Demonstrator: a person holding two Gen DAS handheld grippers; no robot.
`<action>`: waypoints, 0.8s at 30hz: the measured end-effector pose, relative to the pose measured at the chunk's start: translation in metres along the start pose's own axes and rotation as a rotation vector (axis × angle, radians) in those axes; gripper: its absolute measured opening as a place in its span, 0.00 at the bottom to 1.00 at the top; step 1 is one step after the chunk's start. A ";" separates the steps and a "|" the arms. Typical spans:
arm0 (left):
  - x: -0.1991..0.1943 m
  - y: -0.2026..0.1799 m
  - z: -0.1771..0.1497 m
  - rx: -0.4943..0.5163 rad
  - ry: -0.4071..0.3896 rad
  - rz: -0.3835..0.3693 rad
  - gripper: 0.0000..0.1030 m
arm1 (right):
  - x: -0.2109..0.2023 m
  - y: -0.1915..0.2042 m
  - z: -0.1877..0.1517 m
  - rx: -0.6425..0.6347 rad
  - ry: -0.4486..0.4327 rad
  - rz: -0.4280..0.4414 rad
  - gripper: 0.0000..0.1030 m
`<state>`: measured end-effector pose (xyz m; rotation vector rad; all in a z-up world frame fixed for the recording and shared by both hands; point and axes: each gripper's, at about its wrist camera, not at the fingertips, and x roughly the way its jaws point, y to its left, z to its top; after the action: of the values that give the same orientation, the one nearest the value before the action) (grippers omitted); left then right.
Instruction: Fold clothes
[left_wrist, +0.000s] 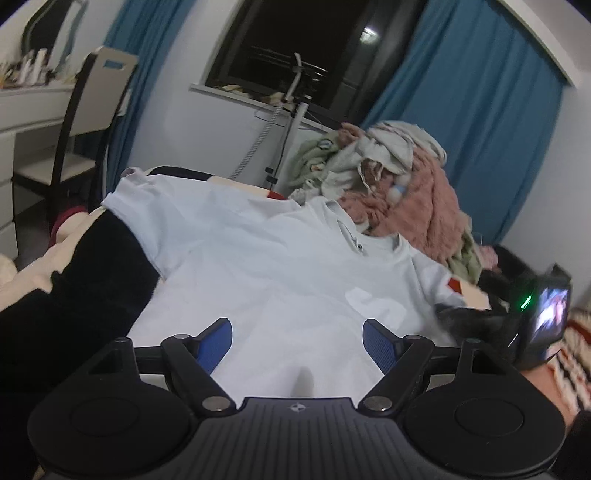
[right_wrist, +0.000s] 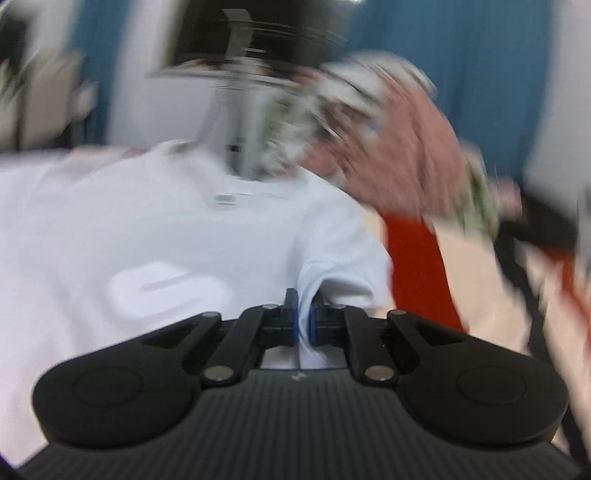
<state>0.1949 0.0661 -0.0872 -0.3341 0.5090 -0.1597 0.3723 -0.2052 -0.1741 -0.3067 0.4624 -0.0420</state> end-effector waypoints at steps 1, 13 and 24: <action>-0.002 0.000 0.000 -0.001 -0.003 0.004 0.77 | -0.002 0.015 0.000 -0.065 -0.004 0.016 0.09; -0.031 -0.015 -0.005 0.006 0.007 -0.001 0.77 | -0.045 -0.032 -0.012 0.237 0.027 0.482 0.50; -0.017 -0.016 -0.015 0.010 0.033 0.002 0.78 | -0.005 -0.088 -0.013 0.460 0.123 0.358 0.52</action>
<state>0.1716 0.0515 -0.0859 -0.3213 0.5412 -0.1666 0.3649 -0.2924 -0.1563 0.2337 0.6089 0.1813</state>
